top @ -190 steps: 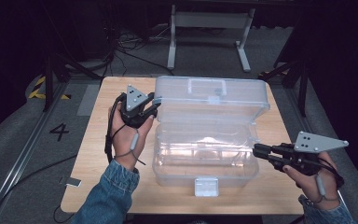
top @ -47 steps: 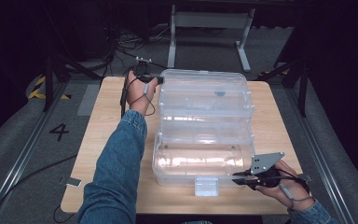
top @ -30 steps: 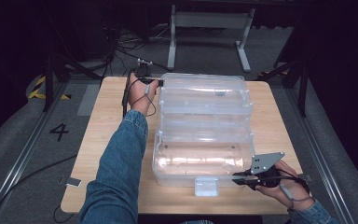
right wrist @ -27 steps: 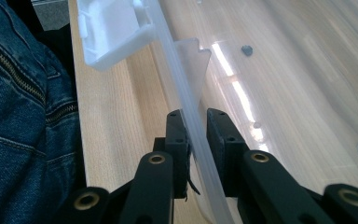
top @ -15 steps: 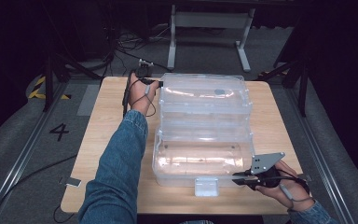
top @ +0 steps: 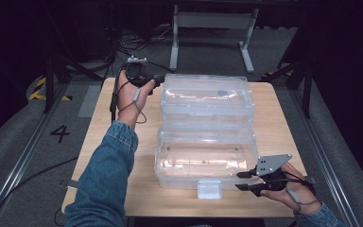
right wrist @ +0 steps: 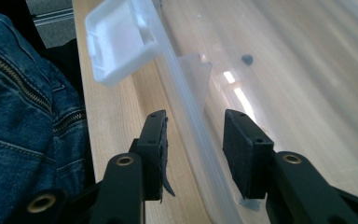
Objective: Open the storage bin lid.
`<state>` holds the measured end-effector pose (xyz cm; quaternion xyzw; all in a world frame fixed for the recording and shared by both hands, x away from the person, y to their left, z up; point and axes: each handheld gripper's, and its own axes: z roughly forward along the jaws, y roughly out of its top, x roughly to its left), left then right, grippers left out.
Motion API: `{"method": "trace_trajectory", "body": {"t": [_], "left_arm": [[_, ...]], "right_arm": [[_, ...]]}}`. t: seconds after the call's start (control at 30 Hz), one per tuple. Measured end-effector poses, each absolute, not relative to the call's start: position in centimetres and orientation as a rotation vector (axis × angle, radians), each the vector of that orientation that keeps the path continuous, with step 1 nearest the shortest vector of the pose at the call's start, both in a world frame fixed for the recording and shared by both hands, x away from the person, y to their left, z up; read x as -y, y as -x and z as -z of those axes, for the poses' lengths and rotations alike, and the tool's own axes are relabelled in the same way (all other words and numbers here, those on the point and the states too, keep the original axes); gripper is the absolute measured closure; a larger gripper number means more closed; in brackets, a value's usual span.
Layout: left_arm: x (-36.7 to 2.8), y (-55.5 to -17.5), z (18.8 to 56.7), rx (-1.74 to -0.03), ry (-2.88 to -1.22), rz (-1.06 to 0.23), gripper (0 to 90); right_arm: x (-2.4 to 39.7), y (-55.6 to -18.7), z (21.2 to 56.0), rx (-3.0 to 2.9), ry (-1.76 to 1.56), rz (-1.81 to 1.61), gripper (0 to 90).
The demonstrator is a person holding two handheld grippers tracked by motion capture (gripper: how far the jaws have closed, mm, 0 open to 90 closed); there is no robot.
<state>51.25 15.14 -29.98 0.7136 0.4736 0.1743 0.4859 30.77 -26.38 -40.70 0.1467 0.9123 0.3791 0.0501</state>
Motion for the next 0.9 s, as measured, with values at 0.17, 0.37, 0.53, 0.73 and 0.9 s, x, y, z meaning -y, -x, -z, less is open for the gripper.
{"method": "trace_trajectory", "body": {"t": [0.17,0.37,0.53,0.73,0.9], "left_arm": [[-16.1,-48.5,29.1,-1.115,-1.745,-0.445,43.0],[-17.0,-44.6,28.1,-1.062,-1.758,-0.466,40.4],[-17.7,-42.5,27.7,-1.024,-1.789,-0.470,38.0],[-18.6,-40.1,28.4,-0.967,-1.848,-0.475,34.5],[-19.8,-38.4,29.5,-0.938,-1.873,-0.478,34.0]], "right_arm": [[27.4,-30.7,38.6,-2.729,-0.431,-1.223,56.8],[28.9,-31.4,36.6,-2.647,-0.479,-1.273,56.3],[29.9,-31.8,35.4,-2.596,-0.522,-1.327,56.0],[31.9,-33.0,34.0,-2.496,-0.626,-1.372,54.9],[33.9,-34.4,33.1,-2.424,-0.701,-1.366,51.8]]}}
